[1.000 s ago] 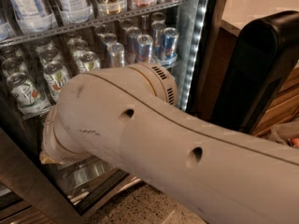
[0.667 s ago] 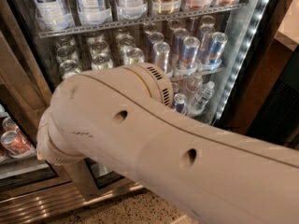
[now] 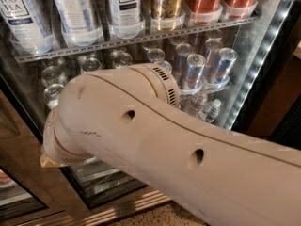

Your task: Close right fridge door

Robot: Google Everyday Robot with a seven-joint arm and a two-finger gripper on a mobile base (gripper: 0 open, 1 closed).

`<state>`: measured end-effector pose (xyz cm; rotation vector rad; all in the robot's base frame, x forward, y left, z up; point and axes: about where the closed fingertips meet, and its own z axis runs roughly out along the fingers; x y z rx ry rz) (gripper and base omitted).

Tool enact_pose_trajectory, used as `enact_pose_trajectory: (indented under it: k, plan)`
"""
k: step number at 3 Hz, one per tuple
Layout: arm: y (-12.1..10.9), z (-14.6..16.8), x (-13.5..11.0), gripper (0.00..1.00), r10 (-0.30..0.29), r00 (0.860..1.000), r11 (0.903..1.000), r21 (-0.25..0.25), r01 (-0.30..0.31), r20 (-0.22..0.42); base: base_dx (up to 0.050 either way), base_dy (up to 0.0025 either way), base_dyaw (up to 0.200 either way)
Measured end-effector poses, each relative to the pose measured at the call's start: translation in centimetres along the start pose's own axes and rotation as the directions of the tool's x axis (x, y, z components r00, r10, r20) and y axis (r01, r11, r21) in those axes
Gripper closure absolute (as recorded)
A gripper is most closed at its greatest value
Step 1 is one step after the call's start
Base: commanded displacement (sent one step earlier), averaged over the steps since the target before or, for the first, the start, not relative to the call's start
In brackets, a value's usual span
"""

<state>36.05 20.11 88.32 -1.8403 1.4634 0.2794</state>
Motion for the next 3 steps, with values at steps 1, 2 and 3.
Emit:
enact_pose_trajectory:
  k: [1,2,3]
  plan:
    - [0.00,0.00,0.00,1.00,0.000,1.000,1.0000,0.000,0.000,0.000,0.050,0.00000,0.000]
    - [0.00,0.00,0.00,1.00,0.000,1.000,1.0000,0.000,0.000,0.000,0.050,0.00001,0.000]
    - [0.00,0.00,0.00,1.00,0.000,1.000,1.0000,0.000,0.000,0.000,0.000,0.00000,0.000]
